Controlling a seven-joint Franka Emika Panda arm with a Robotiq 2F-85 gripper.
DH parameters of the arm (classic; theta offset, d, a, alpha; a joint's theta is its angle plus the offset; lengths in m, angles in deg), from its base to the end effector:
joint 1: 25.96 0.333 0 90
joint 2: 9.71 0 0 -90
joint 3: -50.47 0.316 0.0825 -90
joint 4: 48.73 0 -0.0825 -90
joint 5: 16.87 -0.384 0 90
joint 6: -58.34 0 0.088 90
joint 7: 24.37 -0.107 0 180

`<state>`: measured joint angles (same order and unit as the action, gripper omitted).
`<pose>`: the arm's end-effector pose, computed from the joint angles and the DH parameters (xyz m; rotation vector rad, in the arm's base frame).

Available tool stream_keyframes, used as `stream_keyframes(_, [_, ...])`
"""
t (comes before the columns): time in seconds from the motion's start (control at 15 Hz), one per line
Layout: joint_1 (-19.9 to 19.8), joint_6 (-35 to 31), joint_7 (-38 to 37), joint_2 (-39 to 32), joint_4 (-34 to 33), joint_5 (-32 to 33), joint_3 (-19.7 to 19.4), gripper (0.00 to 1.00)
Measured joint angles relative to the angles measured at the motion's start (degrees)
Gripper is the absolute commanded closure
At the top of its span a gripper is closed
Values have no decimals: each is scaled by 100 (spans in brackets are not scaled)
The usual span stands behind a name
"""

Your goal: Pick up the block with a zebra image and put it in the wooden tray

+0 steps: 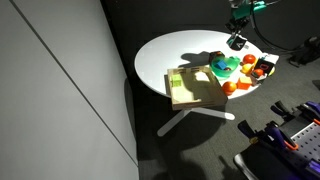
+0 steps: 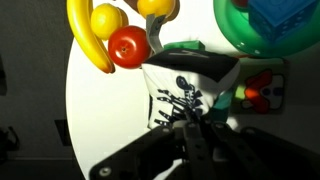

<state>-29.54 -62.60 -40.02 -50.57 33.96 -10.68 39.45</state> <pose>0.7003 -0.1614 0.2716 2.8568 -0.6189 -0.0483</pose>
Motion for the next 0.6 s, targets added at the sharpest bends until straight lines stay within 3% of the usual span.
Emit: stream_keyframes(0.6, [322,30,1,498,524,-24,444,98])
